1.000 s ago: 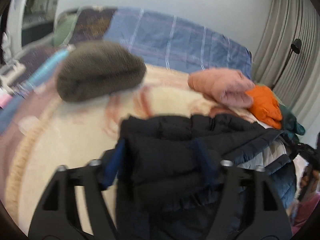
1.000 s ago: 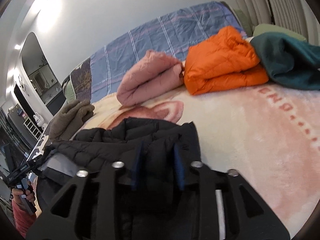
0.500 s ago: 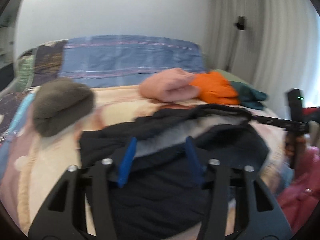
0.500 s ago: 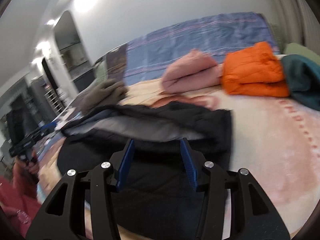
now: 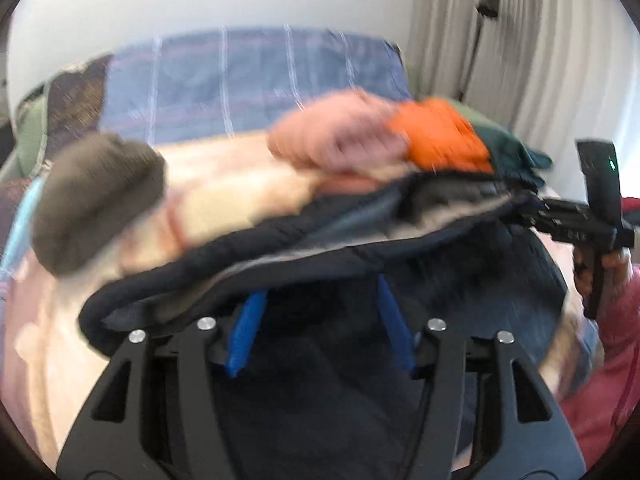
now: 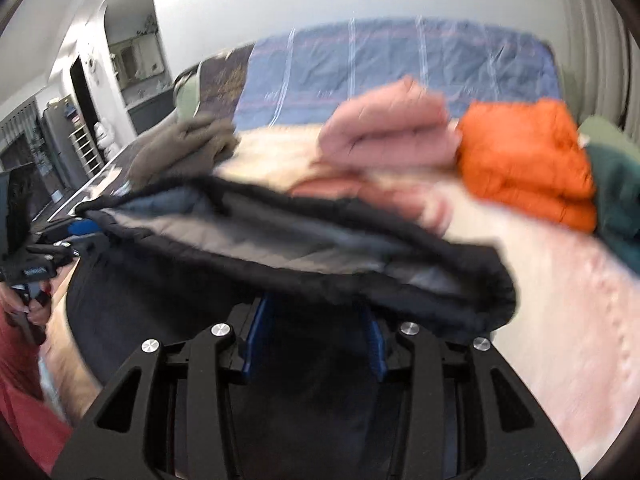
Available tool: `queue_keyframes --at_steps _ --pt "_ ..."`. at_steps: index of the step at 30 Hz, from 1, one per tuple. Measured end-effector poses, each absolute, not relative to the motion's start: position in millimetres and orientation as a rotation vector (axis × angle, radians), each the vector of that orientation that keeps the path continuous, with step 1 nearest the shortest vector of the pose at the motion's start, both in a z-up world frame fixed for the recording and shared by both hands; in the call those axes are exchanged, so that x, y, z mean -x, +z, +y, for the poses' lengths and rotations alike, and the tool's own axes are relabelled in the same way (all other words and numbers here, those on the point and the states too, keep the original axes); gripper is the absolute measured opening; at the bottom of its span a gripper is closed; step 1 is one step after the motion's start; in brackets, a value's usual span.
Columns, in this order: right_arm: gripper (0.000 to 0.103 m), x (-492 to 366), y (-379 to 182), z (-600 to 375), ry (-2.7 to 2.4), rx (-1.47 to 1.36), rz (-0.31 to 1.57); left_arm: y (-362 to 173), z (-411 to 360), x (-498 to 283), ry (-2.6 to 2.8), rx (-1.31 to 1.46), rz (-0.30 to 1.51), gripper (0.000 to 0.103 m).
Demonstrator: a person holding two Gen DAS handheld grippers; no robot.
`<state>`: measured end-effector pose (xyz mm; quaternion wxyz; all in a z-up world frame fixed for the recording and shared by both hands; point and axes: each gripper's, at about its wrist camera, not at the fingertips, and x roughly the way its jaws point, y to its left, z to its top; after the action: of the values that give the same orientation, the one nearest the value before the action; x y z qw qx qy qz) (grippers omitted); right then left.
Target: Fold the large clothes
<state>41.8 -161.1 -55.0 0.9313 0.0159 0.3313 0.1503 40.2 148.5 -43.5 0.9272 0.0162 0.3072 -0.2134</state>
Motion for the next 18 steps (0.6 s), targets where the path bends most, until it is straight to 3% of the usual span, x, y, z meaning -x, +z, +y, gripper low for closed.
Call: queue_keyframes --at_steps 3,7,11,13,18 --pt "0.043 -63 -54 -172 0.179 -0.053 0.646 -34 159 -62 -0.302 -0.014 0.594 0.075" --pt "0.043 -86 -68 -184 0.149 -0.133 0.701 -44 169 -94 -0.202 0.033 0.647 0.076" --pt "0.043 -102 -94 -190 0.082 -0.122 0.759 -75 166 -120 -0.052 -0.089 0.738 0.076" --pt "0.043 -109 -109 -194 0.056 -0.124 0.797 -96 167 -129 0.015 -0.142 0.768 0.084" --pt "0.044 -113 -132 -192 0.034 -0.115 0.816 -116 190 -139 -0.005 -0.001 0.796 0.087"
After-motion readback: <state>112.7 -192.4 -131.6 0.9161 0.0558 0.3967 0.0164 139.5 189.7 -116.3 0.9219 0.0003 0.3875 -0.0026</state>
